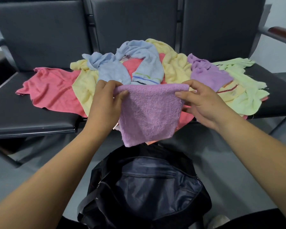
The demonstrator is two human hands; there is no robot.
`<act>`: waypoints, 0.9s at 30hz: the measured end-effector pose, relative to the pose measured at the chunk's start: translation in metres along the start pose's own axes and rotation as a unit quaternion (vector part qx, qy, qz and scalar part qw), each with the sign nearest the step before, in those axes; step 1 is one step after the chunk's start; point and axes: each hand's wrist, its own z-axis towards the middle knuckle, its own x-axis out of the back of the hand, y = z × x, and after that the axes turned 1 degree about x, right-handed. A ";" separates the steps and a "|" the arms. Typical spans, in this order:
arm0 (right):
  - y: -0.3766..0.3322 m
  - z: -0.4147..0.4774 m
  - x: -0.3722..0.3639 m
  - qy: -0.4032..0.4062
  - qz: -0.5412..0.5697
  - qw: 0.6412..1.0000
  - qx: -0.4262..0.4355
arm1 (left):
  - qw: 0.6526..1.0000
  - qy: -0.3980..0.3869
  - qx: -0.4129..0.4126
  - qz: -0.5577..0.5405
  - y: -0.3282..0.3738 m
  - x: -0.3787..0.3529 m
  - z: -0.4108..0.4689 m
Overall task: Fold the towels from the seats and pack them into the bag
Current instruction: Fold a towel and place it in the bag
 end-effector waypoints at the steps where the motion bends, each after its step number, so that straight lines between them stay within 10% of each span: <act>1: 0.003 0.001 -0.001 -0.003 0.048 0.999 -0.006 | 1.000 -0.001 0.001 -0.019 0.000 -0.001 0.000; 15: 0.113 0.015 -0.029 0.126 0.194 0.960 -0.158 | 0.971 -0.101 0.196 -0.090 -0.062 -0.053 -0.030; 27: 0.317 -0.032 -0.034 0.094 0.008 0.910 -0.405 | 0.890 -0.320 0.323 -0.013 -0.212 -0.142 -0.150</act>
